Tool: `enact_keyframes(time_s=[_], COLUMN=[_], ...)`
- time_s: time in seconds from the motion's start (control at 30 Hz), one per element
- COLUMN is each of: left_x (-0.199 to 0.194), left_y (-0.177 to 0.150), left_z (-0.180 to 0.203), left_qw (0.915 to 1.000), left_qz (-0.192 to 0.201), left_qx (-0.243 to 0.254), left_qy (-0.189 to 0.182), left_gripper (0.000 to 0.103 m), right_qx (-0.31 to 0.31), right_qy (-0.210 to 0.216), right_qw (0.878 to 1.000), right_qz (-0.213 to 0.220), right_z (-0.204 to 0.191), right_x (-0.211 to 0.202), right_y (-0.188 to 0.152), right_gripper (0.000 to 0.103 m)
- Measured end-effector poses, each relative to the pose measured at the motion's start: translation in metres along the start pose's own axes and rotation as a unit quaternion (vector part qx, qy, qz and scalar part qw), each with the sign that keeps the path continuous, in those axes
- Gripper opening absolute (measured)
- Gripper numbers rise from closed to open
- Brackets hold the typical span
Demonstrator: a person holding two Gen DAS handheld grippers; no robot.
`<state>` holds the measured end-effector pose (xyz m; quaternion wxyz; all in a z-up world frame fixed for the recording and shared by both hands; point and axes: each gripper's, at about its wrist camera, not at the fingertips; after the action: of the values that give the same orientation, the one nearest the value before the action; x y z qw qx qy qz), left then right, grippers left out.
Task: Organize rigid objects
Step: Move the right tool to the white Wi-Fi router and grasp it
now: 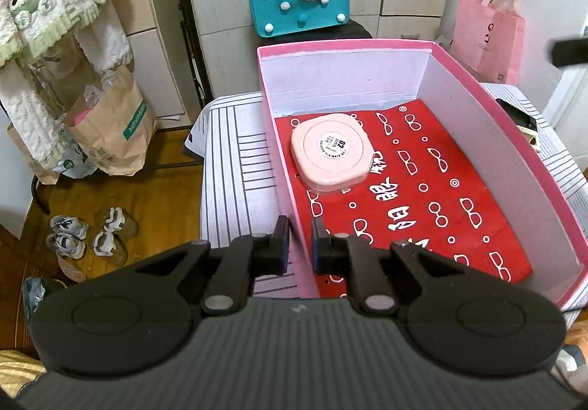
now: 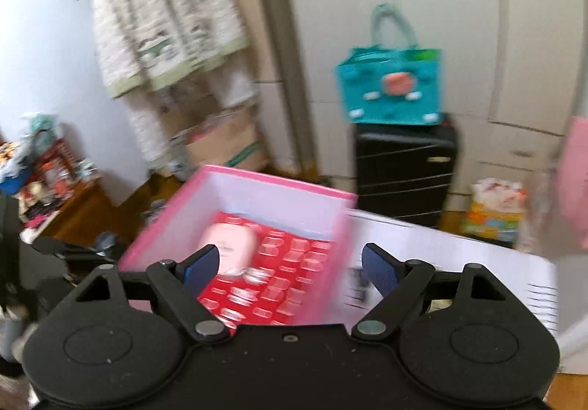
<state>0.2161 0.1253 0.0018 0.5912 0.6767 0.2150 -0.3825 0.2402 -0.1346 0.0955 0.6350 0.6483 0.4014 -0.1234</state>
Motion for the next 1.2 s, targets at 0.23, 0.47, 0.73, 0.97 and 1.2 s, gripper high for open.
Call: enact_keyframes(time_s=[0.23, 0.47, 0.73, 0.97, 1.2], left_x=[0.001, 0.002, 0.001, 0.000, -0.001], left_y=[0.002, 0.002, 0.002, -0.001, -0.003], left_z=[-0.001, 0.003, 0.004, 0.003, 0.004], left_qw=[0.9999, 1.0000, 0.9999, 0.9999, 0.9999], left_qz=[-0.002, -0.004, -0.004, -0.002, -0.003], left_qx=[-0.009, 0.000, -0.004, -0.011, -0.003], left_qy=[-0.003, 0.005, 0.009, 0.006, 0.010], left_gripper=[0.010, 0.010, 0.010, 0.010, 0.010], right_qx=[0.029, 0.071, 0.122, 0.118, 0.112], right_qy=[-0.039, -0.023, -0.032, -0.040, -0.049], right_qw=[0.998, 0.995, 0.990, 0.989, 0.990], right_qz=[-0.043, -0.064, -0.058, -0.080, -0.066], right_z=[0.049, 0.060, 0.065, 0.063, 0.058], right_x=[-0.012, 0.018, 0.052, 0.072, 0.092], right_y=[-0.067, -0.117, -0.123, -0.122, -0.120], right_gripper=[0.071, 0.066, 0.068, 0.069, 0.081])
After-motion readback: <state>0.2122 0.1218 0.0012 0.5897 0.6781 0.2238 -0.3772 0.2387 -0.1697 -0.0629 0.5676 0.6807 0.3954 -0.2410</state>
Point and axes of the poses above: each gripper's, at about its wrist camera, not at the fingertips, and x roughly the way its jaws point, z to its right, y to its top, and after that the axes turned 1 degree about y, right-handed
